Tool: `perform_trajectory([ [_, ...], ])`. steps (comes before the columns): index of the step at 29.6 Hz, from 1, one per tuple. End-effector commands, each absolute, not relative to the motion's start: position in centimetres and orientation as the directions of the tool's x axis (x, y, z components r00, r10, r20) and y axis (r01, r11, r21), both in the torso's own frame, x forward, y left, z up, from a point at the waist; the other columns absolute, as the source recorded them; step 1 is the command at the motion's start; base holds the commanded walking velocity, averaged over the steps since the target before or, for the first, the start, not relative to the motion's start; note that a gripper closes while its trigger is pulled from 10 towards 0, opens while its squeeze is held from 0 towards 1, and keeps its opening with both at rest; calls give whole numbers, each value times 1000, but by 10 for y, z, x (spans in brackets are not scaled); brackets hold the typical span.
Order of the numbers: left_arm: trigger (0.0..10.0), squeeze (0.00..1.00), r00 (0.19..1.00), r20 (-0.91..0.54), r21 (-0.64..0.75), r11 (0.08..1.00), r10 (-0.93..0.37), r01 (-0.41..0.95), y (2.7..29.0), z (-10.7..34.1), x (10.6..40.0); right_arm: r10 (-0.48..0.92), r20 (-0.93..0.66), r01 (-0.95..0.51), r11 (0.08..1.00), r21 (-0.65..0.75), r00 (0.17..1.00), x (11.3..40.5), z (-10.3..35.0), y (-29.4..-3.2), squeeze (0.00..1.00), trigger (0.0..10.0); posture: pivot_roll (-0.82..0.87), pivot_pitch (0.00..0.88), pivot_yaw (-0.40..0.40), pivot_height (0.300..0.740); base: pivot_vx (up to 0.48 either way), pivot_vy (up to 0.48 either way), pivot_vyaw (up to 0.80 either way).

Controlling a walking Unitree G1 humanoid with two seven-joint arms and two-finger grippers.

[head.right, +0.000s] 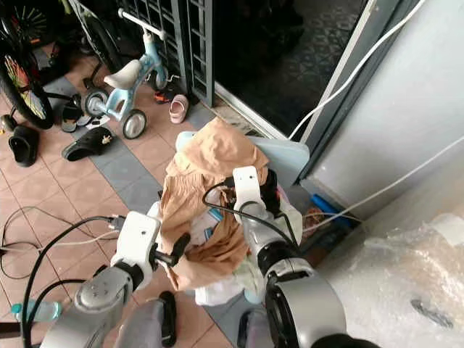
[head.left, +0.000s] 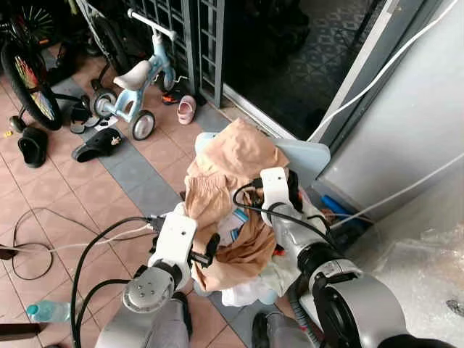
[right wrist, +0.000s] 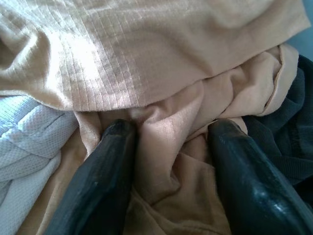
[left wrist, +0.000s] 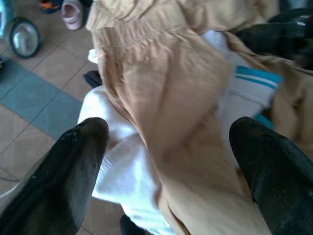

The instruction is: Clothes washing

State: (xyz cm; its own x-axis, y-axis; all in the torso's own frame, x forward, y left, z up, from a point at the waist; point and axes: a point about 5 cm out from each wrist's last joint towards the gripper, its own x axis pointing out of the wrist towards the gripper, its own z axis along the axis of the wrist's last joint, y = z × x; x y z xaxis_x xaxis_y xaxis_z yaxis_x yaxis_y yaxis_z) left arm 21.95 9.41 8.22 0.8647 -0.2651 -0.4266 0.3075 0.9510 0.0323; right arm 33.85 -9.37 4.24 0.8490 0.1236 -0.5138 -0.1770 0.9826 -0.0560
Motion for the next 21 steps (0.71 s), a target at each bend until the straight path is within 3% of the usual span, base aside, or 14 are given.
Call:
perform_trajectory([
  [1, 10000, 0, 855, -467, 43, 960, -227, 278, 87, 75, 228, 85, -586, -141, 989, -50, 806, 327, 24, -109, 0, 0, 50, 241, -47, 740, 0, 0, 0],
  [6, 10000, 0, 880, -423, 2, 971, -215, 238, 60, 83, 262, 73, -591, -124, 991, -46, 803, 327, 23, -114, 0, 0, 61, 223, -53, 740, 0, 0, 0],
  [8, 10000, 0, 897, -368, 85, 952, -243, 293, 49, 95, 273, 74, -588, -122, 992, -44, 805, 328, 24, -115, 0, 0, 64, 216, -52, 740, 0, 0, 0],
  [13, 10000, 0, 903, -363, 121, 949, -231, 291, 65, 105, 244, 85, -570, -132, 990, -42, 817, 332, 29, -115, 0, 0, 94, 204, -32, 740, 0, 0, 0],
  [15, 10000, 0, 905, -387, 152, 955, -179, 254, 98, 113, 211, 84, -573, -132, 990, -44, 815, 331, 28, -118, 0, 0, 107, 204, -27, 740, 0, 0, 0],
  [21, 10000, 0, 920, -363, 221, 946, -146, 237, 130, 119, 175, 87, -564, -134, 990, -43, 821, 333, 30, -121, 0, 0, 120, 187, -40, 740, 0, 0, 0],
])
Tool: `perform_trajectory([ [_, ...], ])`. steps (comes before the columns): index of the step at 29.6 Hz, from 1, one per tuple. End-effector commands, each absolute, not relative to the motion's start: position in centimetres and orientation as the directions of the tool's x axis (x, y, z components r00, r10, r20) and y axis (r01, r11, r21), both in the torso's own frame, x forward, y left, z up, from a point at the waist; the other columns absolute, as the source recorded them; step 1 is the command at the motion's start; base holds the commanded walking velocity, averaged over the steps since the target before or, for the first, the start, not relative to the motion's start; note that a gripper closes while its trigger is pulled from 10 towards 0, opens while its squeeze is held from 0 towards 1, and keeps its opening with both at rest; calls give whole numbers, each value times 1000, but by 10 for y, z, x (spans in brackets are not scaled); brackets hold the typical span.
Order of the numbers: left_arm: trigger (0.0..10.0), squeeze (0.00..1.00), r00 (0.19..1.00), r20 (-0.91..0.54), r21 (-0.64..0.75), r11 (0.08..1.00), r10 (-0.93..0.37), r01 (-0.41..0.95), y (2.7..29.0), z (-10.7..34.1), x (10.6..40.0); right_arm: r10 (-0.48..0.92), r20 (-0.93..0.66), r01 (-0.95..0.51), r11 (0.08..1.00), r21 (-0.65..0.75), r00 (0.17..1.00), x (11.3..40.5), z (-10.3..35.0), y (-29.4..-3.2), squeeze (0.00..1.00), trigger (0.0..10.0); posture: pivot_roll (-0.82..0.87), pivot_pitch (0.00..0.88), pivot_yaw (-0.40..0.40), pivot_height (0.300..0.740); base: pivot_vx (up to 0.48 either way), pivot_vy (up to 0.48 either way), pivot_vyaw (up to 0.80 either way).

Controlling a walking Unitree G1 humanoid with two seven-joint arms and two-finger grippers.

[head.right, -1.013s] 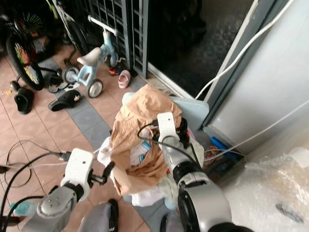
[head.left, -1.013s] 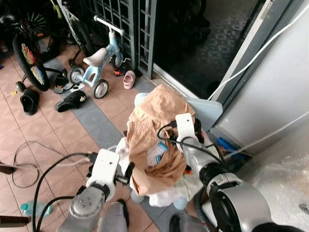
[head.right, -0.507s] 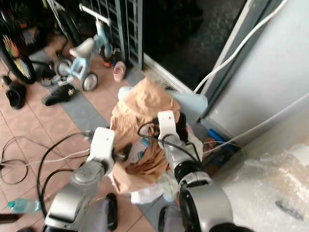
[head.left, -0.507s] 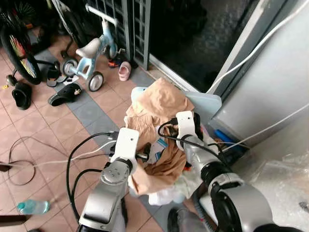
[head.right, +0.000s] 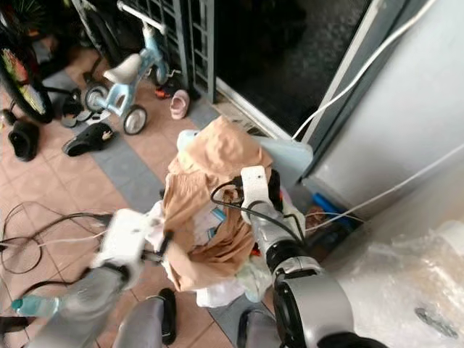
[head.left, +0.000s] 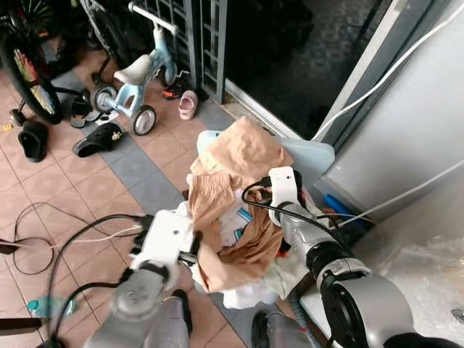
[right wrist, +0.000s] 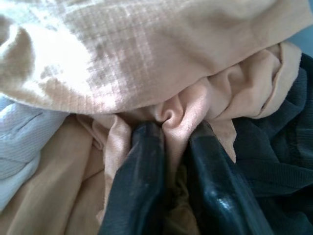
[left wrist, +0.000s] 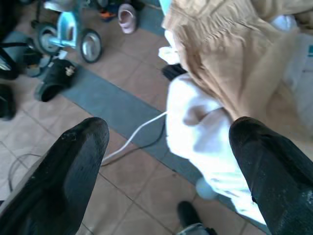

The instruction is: Clothes washing

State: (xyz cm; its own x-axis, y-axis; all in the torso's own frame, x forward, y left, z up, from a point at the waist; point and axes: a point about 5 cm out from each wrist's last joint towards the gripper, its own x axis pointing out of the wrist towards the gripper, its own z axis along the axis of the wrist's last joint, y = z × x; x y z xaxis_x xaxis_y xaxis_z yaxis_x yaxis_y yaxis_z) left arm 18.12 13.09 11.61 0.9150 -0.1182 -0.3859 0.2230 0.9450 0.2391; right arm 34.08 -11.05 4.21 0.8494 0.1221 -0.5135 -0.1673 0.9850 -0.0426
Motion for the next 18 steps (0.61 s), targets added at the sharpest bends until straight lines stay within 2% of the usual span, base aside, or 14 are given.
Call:
perform_trajectory([
  [1, 10000, 0, 923, -358, 224, 947, -139, 229, 133, 119, 174, 89, -560, -134, 990, -40, 823, 334, 31, -121, 0, 0, 113, 173, -44, 740, 0, 0, 0],
  [3, 10000, 0, 946, -298, 286, 933, -131, 219, 142, 119, 178, 101, -546, -149, 988, -44, 832, 336, 34, -120, 0, 0, 109, 162, -50, 740, 0, 0, 0],
  [8, 10000, 0, 963, -215, 320, 920, -162, 226, 152, 115, 188, 100, -503, -149, 987, -57, 859, 344, 45, -124, 0, 0, 98, 133, -66, 740, 0, 0, 0],
  [10, 10000, 0, 965, -209, 328, 918, -158, 221, 154, 113, 191, 97, -491, -145, 988, -61, 866, 347, 48, -125, 0, 0, 90, 119, -72, 740, 0, 0, 0],
  [18, 10000, 0, 967, -2, 475, 851, -255, 225, 158, 107, 217, 123, -356, -149, 988, -45, 926, 369, 84, -131, 0, 0, 69, 31, -85, 740, 0, 0, 0],
])
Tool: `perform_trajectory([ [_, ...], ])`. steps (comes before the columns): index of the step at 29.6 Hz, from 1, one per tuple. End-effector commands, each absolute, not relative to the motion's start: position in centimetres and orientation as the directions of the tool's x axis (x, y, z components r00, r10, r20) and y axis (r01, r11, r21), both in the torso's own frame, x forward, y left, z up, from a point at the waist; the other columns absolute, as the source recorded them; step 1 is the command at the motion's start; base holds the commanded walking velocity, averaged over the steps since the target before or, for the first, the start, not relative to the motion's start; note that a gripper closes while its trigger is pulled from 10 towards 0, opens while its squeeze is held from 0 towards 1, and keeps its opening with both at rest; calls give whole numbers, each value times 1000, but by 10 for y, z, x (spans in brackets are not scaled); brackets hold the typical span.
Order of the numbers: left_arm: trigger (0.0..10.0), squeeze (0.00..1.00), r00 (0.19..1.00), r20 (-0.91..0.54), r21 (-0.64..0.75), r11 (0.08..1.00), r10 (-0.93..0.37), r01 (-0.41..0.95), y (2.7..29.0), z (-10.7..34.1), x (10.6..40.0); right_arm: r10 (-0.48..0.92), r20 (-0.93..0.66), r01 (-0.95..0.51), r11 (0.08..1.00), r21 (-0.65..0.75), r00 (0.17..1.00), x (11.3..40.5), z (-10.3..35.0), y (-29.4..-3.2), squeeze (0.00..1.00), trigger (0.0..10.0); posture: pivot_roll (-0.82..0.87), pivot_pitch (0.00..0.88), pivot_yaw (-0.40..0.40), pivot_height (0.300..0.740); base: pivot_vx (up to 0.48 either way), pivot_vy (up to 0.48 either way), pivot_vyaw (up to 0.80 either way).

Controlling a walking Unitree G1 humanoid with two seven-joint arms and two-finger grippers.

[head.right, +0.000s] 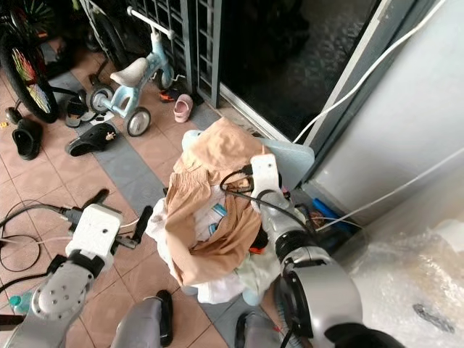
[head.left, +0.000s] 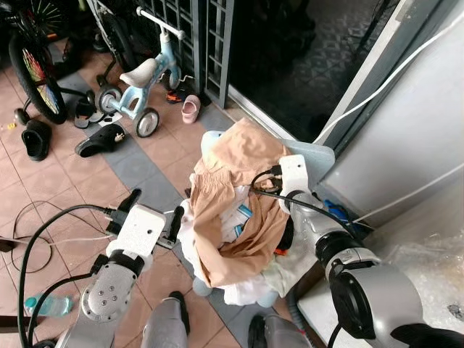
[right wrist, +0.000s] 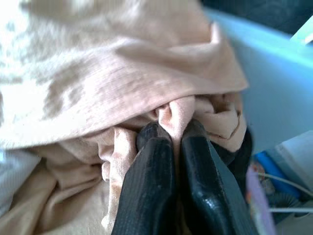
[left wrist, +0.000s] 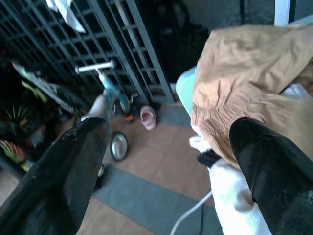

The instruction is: Clothes washing

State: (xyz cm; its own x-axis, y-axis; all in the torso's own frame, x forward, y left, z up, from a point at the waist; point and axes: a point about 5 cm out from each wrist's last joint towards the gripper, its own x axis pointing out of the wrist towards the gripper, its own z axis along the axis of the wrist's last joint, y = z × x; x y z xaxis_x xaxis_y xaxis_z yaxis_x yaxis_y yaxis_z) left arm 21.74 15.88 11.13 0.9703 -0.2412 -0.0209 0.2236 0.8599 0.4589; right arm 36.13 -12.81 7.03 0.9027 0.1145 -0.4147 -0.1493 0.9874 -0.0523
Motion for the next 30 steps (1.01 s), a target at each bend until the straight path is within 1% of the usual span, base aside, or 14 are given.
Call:
perform_trajectory([
  [1, 10000, 0, 965, -5, 466, 853, -262, 234, 158, 106, 220, 131, -334, -152, 988, -39, 933, 370, 88, -132, 0, 0, 62, 13, -80, 740, 0, 0, 0],
  [4, 10000, 0, 966, 19, 442, 869, -257, 223, 156, 105, 229, 163, -253, -174, 984, -24, 954, 374, 101, -135, 0, 0, 48, 0, -69, 740, 0, 0, 0],
  [5, 10000, 0, 966, 19, 442, 869, -257, 223, 156, 105, 229, 163, -253, -174, 984, -24, 954, 374, 101, -135, 0, 0, 48, 0, -69, 740, 0, 0, 0],
  [6, 10000, 0, 964, 26, 405, 884, -266, 233, 150, 106, 234, 179, -200, -186, 982, -15, 963, 375, 108, -139, 0, 0, 47, 0, -68, 740, 0, 0, 0],
  [9, 10000, 0, 966, 46, 385, 897, -253, 217, 143, 109, 238, 205, -95, -206, 979, 2, 974, 372, 124, -147, 0, 0, 41, 0, -59, 740, 0, 0, 0],
  [10, 10000, 0, 973, 57, 365, 912, -224, 189, 140, 111, 241, 233, -23, -233, 972, -11, 972, 366, 136, -151, 0, 0, 33, 0, -44, 740, 0, 0, 0],
  [11, 10000, 0, 973, 57, 365, 912, -224, 189, 140, 111, 241, 233, -23, -233, 972, -11, 972, 366, 136, -151, 0, 0, 33, 0, -44, 740, 0, 0, 0],
  [13, 10000, 0, 979, 62, 342, 925, -196, 164, 139, 111, 246, 269, 43, -268, 963, -35, 962, 359, 150, -153, 0, 0, 23, 0, -15, 740, 0, 0, 0],
  [15, 10000, 0, 979, 88, 349, 926, -183, 142, 137, 116, 255, 373, 151, -358, 926, -118, 915, 343, 178, -149, 0, 0, 4, 0, 8, 740, 0, 0, 0],
  [20, 10000, 0, 969, 112, 413, 897, -220, 156, 136, 120, 260, 416, 199, -396, 909, -132, 887, 326, 191, -144, 0, 0, -3, 0, 18, 740, 0, 0, 0],
  [25, 10000, 0, 980, 73, 360, 921, -187, 149, 137, 112, 258, 404, 223, -414, 910, -6, 887, 299, 184, -138, 0, 0, 0, 0, 15, 740, 0, 0, 0],
  [26, 10000, 0, 983, 70, 354, 926, -170, 135, 137, 110, 257, 408, 215, -419, 908, 9, 888, 288, 179, -138, 0, 0, -3, 0, 16, 740, 0, 0, 0],
  [27, 10000, 0, 983, 70, 354, 926, -170, 135, 137, 110, 257, 408, 215, -419, 908, 9, 888, 288, 179, -138, 0, 0, -3, 0, 16, 740, 0, 0, 0],
  [30, 10000, 0, 983, 67, 327, 935, -169, 138, 136, 107, 257, 370, 190, -369, 928, -44, 909, 270, 167, -141, 0, 0, -21, 0, 24, 740, 0, 0, 0],
])
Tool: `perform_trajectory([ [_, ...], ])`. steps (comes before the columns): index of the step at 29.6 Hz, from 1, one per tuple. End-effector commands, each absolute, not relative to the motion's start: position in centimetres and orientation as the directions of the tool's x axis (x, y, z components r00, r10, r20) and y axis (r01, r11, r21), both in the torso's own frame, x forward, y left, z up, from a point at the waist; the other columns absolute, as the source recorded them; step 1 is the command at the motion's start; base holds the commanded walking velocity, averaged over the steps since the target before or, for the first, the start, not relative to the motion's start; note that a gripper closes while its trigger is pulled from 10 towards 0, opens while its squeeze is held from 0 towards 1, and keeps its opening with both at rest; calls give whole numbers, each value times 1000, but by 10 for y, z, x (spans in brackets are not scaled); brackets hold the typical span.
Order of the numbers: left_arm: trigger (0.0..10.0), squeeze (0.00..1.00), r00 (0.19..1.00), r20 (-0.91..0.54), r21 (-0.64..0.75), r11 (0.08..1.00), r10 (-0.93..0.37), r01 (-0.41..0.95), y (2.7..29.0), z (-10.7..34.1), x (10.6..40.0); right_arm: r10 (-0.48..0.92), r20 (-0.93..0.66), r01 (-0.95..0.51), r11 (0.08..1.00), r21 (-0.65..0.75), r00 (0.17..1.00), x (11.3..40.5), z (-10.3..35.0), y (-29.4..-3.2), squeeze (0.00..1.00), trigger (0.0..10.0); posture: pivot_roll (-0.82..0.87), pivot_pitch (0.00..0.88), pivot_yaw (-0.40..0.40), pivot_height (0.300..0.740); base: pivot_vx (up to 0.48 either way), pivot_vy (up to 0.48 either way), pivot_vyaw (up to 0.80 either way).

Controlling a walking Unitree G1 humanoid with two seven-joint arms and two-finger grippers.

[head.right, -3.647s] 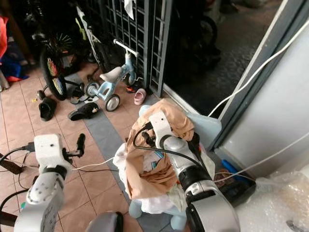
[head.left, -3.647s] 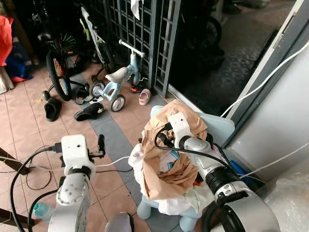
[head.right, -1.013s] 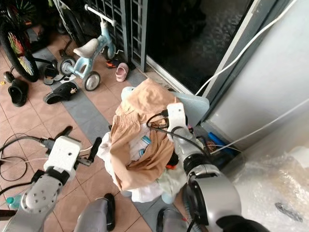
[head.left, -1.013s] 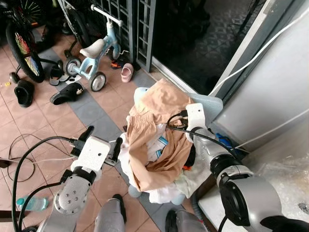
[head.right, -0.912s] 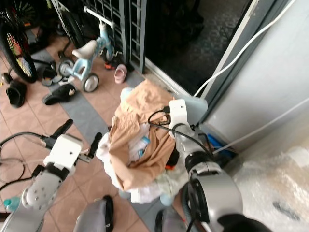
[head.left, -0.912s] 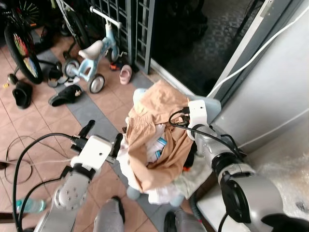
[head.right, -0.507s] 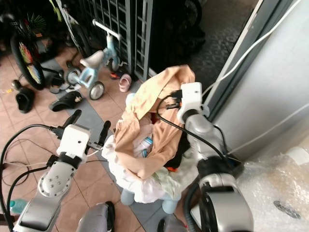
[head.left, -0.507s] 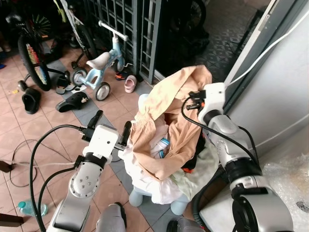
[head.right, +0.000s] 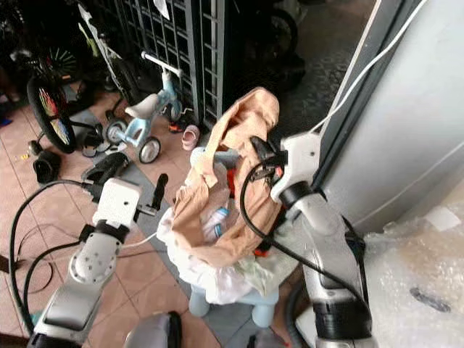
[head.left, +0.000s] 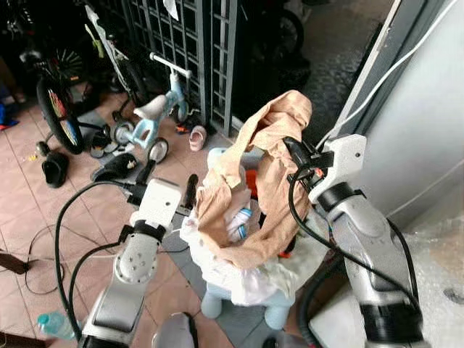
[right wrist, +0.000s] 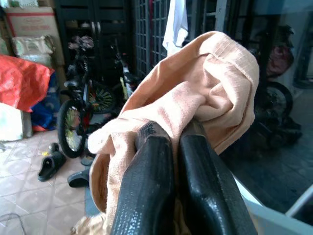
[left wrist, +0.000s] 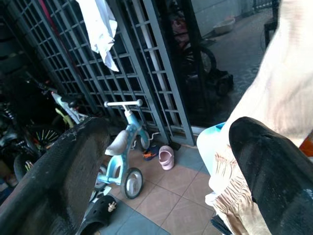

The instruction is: Clothes washing

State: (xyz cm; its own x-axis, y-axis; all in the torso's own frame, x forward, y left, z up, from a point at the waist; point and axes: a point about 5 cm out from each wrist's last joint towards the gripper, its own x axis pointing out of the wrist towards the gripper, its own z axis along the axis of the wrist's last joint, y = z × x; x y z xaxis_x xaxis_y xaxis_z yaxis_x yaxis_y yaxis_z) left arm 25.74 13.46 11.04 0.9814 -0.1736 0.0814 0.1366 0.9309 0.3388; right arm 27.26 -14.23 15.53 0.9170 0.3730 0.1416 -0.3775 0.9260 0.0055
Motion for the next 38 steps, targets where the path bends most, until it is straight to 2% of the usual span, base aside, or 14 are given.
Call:
perform_trajectory([
  [1, 10000, 0, 982, 60, 312, 938, -177, 150, 135, 107, 257, 365, 189, -360, 931, -61, 912, 268, 167, -141, 0, 0, -26, 0, 24, 740, 0, 0, 0],
  [2, 10000, 0, 982, 60, 291, 944, -181, 156, 133, 107, 258, 344, 174, -332, 939, -95, 923, 265, 162, -141, 0, 0, -35, 0, 22, 740, 0, 0, 0],
  [6, 10000, 0, 986, 71, 312, 943, -149, 120, 129, 109, 264, 310, 130, -303, 950, -73, 942, 260, 154, -142, 0, 0, -43, 0, 14, 740, 0, 0, 0],
  [7, 10000, 0, 985, 72, 311, 942, -157, 128, 127, 109, 265, 321, 126, -311, 946, -90, 939, 261, 155, -142, 0, 1529, -45, 0, 11, 740, 0, 0, 0],
  [8, 10000, 0, 985, 73, 310, 942, -159, 130, 127, 109, 265, 322, 126, -312, 945, -95, 938, 261, 155, -141, 0, 4039, -45, 0, 11, 740, 0, 0, 0],
  [10, 10000, 0, 985, 73, 307, 943, -155, 126, 127, 109, 267, 311, 143, -299, 949, -100, 940, 266, 163, -142, 0, 4314, -50, 0, 10, 740, 0, 0, 0],
  [11, 10000, 0, 986, 72, 307, 944, -153, 124, 127, 109, 267, 306, 154, -293, 951, -97, 940, 268, 166, -143, 0, 4902, -50, 0, 10, 740, 0, 0, 0],
  [13, 10000, 0, 986, 71, 304, 945, -148, 120, 128, 109, 267, 295, 174, -281, 954, -102, 940, 272, 171, -144, 0, 4745, -48, 0, 9, 740, 0, 0, 0],
  [14, 10000, 0, 988, 70, 302, 947, -140, 113, 128, 109, 267, 288, 188, -272, 956, -109, 939, 275, 175, -144, 0, 5020, -47, 0, 8, 740, 0, 0, 0],
  [15, 10000, 0, 988, 69, 301, 947, -138, 111, 128, 108, 266, 285, 190, -269, 957, -109, 939, 276, 176, -145, 0, 6784, -47, 0, 8, 740, 0, 0, 0],
  [16, 10000, 0, 988, 68, 301, 947, -138, 112, 128, 108, 266, 282, 190, -266, 958, -107, 940, 277, 177, -145, 0, 9961, -46, 0, 8, 740, 0, 0, 0],
  [24, 10000, 0, 988, 65, 303, 946, -138, 112, 128, 107, 267, 269, 188, -252, 962, -109, 945, 279, 177, -145, 0, 10000, -50, 0, 9, 740, 0, 0, 0],
  [38, 10000, 0, 987, 68, 305, 945, -148, 121, 126, 108, 270, 224, 199, -204, 972, -117, 954, 285, 180, -150, 0, 10000, -54, 0, 15, 740, -298, 0, 0],
])
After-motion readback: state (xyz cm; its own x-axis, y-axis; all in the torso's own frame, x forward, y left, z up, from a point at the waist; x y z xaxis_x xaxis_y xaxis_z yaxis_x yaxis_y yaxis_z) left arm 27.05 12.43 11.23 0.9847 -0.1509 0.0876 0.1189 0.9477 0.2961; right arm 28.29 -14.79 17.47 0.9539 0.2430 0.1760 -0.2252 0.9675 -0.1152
